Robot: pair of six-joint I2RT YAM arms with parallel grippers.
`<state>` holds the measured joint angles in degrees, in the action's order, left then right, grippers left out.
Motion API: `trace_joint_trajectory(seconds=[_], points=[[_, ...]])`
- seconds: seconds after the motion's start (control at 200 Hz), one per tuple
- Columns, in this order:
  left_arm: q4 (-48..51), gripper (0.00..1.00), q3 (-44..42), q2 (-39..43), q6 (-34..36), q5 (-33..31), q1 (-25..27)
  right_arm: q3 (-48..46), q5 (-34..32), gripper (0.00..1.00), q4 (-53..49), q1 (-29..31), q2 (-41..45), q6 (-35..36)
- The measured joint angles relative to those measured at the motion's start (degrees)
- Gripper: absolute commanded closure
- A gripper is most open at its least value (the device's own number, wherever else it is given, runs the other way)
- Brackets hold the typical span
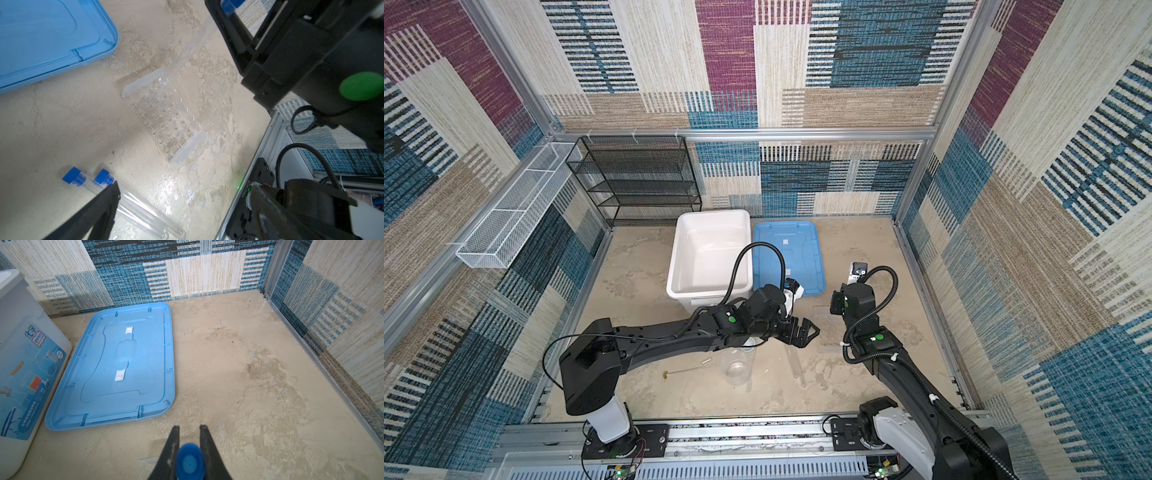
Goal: Organize the chemistry lab equipment
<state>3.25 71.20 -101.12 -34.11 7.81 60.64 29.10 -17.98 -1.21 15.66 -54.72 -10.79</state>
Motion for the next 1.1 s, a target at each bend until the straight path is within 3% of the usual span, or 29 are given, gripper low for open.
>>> trace_joint_trajectory(seconds=[0.16, 0.516, 0.666, 0.696, 0.711, 1.012, 1.102], points=[[0.0, 0.01, 0.15, -0.39, -0.37, 0.0, 0.02, -0.04, 0.2, 0.78, 1.4, 0.0, -2.08, 0.94], [0.98, 0.01, 0.15, -0.26, -0.37, -1.68, 0.02, -0.15, 1.53, 0.56, 2.19, -0.02, -1.95, 1.6], [1.9, 0.01, 0.2, 0.2, -0.37, -3.13, 0.11, -0.02, 1.6, 0.26, 2.14, -0.02, -1.36, 1.55], [2.19, 0.01, 0.2, 0.31, -0.37, -3.19, 0.11, 0.11, 1.79, 0.05, 2.01, -0.04, -1.16, 1.46], [2.32, 0.01, 0.2, 0.39, -0.37, -3.23, 0.11, 0.2, 1.9, 0.0, 1.92, -0.04, -1.05, 1.2], [6.73, 0.08, -0.07, 4.26, -2.54, -6.62, 0.66, 7.19, 2.03, 0.01, -3.28, -0.02, 3.69, -3.52], [9.09, 0.13, -0.11, 4.39, -2.8, -7.65, 1.42, 9.53, 4.94, 0.01, -6.34, -0.04, 4.31, -5.09]])
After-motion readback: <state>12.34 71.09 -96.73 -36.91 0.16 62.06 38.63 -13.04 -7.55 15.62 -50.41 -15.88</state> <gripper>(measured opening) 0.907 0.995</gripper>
